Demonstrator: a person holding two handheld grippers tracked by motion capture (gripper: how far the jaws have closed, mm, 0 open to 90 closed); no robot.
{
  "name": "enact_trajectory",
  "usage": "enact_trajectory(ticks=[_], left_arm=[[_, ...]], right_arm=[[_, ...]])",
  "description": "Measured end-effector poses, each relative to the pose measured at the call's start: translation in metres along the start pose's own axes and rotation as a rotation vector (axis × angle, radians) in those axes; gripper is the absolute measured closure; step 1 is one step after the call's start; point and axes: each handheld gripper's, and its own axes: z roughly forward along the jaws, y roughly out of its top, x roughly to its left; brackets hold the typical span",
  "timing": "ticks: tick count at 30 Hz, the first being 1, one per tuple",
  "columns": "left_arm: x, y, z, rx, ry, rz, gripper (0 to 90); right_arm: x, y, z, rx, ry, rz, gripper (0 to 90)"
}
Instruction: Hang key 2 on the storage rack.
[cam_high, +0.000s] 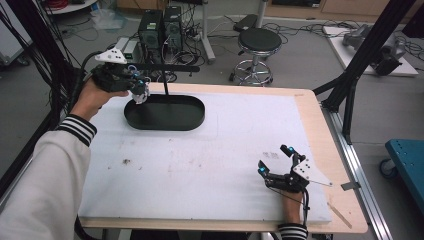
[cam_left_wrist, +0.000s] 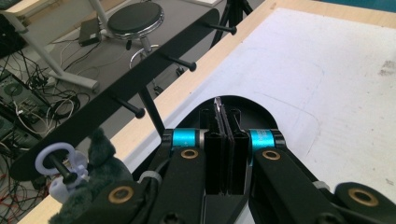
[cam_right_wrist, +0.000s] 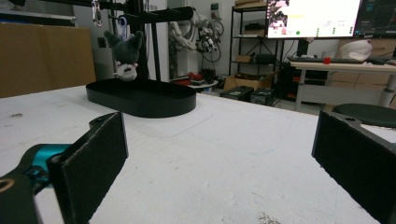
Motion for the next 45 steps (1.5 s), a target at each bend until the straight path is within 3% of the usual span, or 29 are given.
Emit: enact_trajectory(ticks=[12, 20, 30, 45], left_arm=[[0.018, 0.019, 0.004, 0.028, 0.001, 0.012, 88.3], [0.026, 0.028, 0.013, 0.083, -0.012, 0.019, 88.3], [0.038, 0.019, 0.023, 0.130, -0.013, -0.012, 88.2], [0.046, 0.011, 0.043, 0.175, -0.006, -0.018, 88.2]], right_arm=[[0.000, 0.000, 0.000, 0.001, -0.002, -0.006, 2.8], [0.000, 0.000, 0.000, 0.002, -0.004, -0.004, 2.8], [0.000, 0.000, 0.000, 0.002, -0.005, -0.006, 2.8], [0.000, 0.000, 0.000, 0.002, -0.004, 0.000, 2.8]])
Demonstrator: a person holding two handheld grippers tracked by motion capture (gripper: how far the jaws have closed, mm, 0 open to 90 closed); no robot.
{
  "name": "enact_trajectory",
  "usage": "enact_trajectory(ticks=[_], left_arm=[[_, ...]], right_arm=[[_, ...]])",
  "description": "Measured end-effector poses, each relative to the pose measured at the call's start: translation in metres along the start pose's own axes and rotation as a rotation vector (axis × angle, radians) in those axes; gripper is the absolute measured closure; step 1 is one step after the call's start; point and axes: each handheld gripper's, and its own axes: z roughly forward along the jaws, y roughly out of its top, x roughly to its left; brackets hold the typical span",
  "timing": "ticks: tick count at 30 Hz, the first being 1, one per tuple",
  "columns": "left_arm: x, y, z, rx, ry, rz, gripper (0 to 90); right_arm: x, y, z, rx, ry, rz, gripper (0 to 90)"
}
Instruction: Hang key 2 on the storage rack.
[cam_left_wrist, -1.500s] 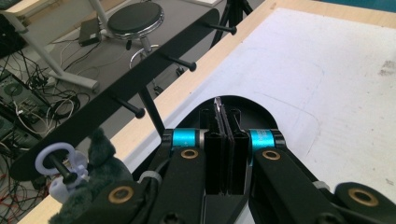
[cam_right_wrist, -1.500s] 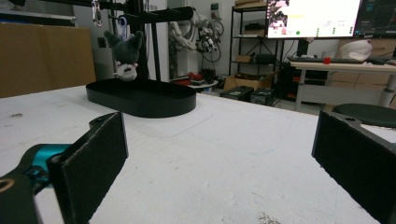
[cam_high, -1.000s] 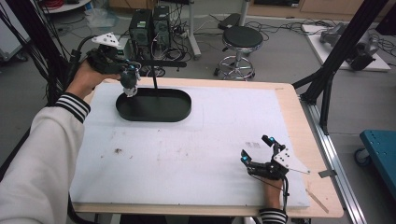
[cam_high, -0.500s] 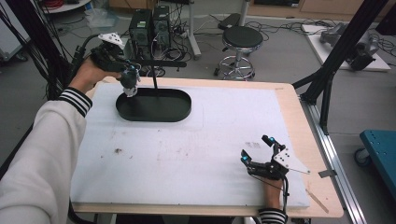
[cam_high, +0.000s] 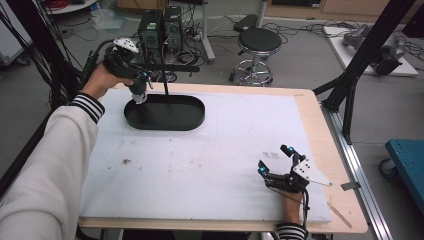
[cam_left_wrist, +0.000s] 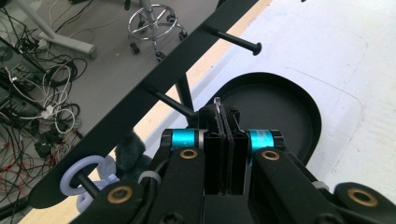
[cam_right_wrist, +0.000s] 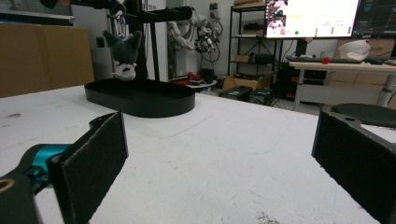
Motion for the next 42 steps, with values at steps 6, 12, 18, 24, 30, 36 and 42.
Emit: enact_trajectory(ticks=[6, 12, 18, 24, 30, 36, 42], left_arm=[[0.003, -0.001, 0.002, -0.010, 0.005, -0.013, 88.2], [0.005, -0.001, 0.004, -0.007, 0.007, -0.026, 88.2], [0.008, -0.003, 0.004, -0.011, 0.010, -0.033, 88.2], [0.011, -0.004, 0.006, -0.016, 0.007, -0.034, 88.2], [0.015, -0.005, 0.008, -0.028, 0.007, -0.040, 88.2], [0.018, -0.001, 0.009, -0.002, 0.006, -0.012, 88.1], [0.020, 0.010, 0.010, 0.024, 0.010, 0.020, 88.1]], right_arm=[[0.000, 0.000, 0.000, 0.001, -0.001, 0.002, 2.8], [0.000, 0.000, 0.000, 0.000, 0.000, 0.000, 2.8], [0.000, 0.000, 0.000, 0.000, -0.001, 0.001, 2.8], [0.000, 0.000, 0.000, -0.001, -0.001, 0.000, 2.8], [0.000, 0.000, 0.000, -0.002, -0.002, 0.001, 2.8], [0.000, 0.000, 0.000, -0.003, -0.002, 0.002, 2.8], [0.000, 0.000, 0.000, -0.003, -0.001, 0.006, 2.8]])
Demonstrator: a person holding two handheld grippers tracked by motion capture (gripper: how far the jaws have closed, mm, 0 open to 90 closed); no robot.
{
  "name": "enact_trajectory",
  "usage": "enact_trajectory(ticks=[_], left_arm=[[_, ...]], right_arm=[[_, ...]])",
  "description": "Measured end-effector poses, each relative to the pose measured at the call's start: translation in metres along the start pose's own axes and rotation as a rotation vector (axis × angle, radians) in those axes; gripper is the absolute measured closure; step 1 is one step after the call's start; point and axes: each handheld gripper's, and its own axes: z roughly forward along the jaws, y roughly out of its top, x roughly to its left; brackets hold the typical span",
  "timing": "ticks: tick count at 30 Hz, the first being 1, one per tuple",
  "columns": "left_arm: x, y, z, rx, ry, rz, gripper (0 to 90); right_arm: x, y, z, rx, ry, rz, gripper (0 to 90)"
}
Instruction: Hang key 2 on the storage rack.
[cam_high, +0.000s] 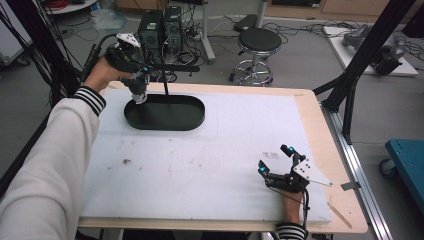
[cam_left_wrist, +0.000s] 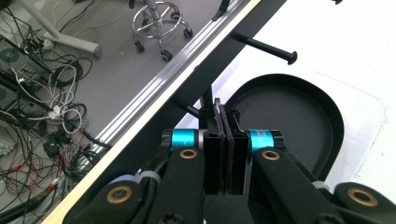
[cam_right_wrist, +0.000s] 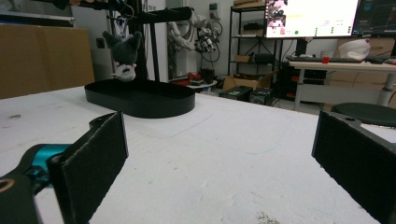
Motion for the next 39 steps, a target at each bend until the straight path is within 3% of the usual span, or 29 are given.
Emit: enact_trajectory(ticks=[9, 18, 19, 21, 24, 27, 31, 35, 39], left_arm=[[0.007, 0.000, 0.005, 0.008, 0.008, -0.003, 88.0], [0.009, -0.002, 0.010, -0.001, 0.033, -0.032, 87.1], [0.009, -0.003, 0.010, 0.001, 0.045, -0.036, 85.1], [0.011, -0.005, 0.007, -0.001, 0.074, -0.060, 71.6], [0.014, -0.009, 0.002, -0.055, 0.077, -0.086, 53.3], [0.013, -0.012, -0.006, -0.115, 0.116, -0.092, 31.5], [0.004, -0.016, -0.020, -0.233, 0.093, -0.097, 12.1], [-0.012, -0.022, -0.036, -0.332, 0.072, -0.083, 1.7], [-0.027, -0.036, -0.056, -0.448, 0.047, -0.101, 1.7]], right_arm=[[-0.001, 0.000, 0.000, 0.000, 0.000, -0.002, 2.8], [-0.001, 0.000, 0.000, 0.000, 0.002, 0.003, 2.8], [-0.001, 0.000, 0.000, 0.001, 0.002, 0.003, 2.8], [-0.001, 0.000, 0.000, 0.000, 0.001, -0.001, 2.8], [0.000, 0.000, 0.000, 0.001, 0.002, 0.002, 2.8], [-0.001, 0.000, 0.000, 0.002, 0.002, 0.002, 2.8], [-0.001, 0.000, 0.000, 0.001, 0.000, -0.002, 2.8], [-0.001, 0.000, 0.000, 0.001, 0.001, -0.002, 2.8], [-0.001, 0.000, 0.000, 0.001, 0.002, -0.002, 2.8]])
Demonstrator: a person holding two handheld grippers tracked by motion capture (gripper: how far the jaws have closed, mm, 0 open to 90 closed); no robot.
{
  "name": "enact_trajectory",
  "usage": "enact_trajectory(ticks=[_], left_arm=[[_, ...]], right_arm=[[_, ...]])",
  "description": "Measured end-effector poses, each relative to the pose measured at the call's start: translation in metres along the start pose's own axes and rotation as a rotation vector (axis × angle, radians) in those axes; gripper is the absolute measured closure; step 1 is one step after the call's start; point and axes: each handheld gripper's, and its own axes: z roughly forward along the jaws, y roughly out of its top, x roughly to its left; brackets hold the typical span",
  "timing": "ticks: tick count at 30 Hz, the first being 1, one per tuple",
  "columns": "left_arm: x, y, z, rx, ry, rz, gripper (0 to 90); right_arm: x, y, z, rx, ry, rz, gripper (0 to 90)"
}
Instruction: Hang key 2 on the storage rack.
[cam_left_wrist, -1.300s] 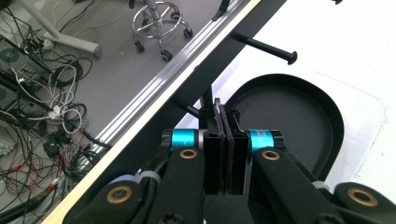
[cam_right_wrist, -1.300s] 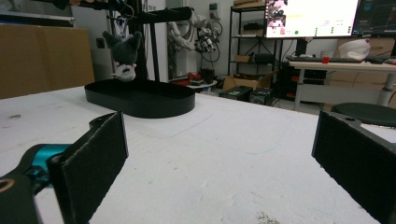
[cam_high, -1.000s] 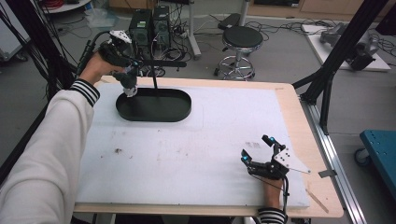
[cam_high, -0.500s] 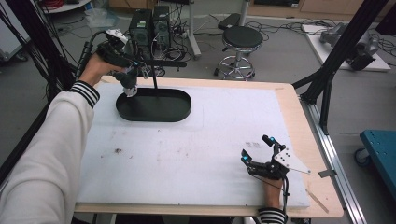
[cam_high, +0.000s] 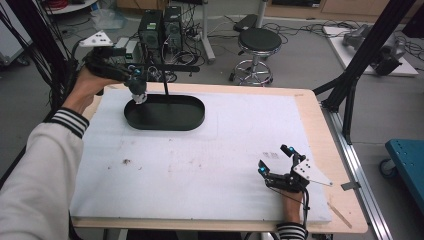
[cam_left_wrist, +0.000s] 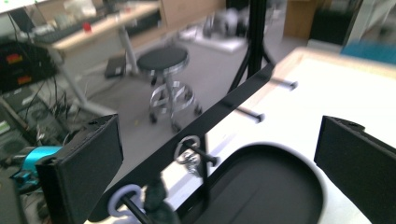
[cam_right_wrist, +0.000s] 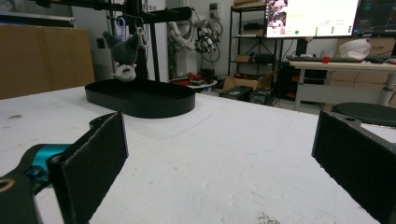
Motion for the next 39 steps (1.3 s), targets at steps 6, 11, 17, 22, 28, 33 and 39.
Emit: enact_trajectory(ticks=[6, 11, 17, 22, 28, 33, 39], left_arm=[[-0.032, -0.026, -0.045, -0.110, 0.019, 0.031, 1.7], [-0.058, -0.066, -0.075, -0.166, 0.027, 0.019, 1.7], [-0.083, -0.118, -0.100, -0.238, 0.047, -0.015, 1.7], [-0.096, -0.156, -0.111, -0.269, 0.087, -0.057, 1.7], [-0.112, -0.186, -0.109, -0.262, 0.093, -0.067, 1.7], [-0.123, -0.204, -0.100, -0.262, 0.116, -0.059, 1.7], [-0.128, -0.216, -0.093, -0.258, 0.119, -0.084, 1.7]], right_arm=[[0.000, 0.000, 0.000, 0.000, 0.002, 0.006, 2.8], [0.000, 0.000, 0.000, 0.001, 0.000, 0.000, 2.8], [0.000, 0.000, 0.000, 0.007, -0.002, 0.008, 2.8], [0.000, 0.000, 0.000, 0.006, -0.002, 0.000, 2.8], [0.001, 0.000, 0.000, 0.008, -0.002, 0.000, 2.8], [0.001, 0.000, 0.000, 0.009, -0.003, 0.000, 2.8], [0.001, 0.000, 0.000, 0.009, -0.002, 0.001, 2.8]])
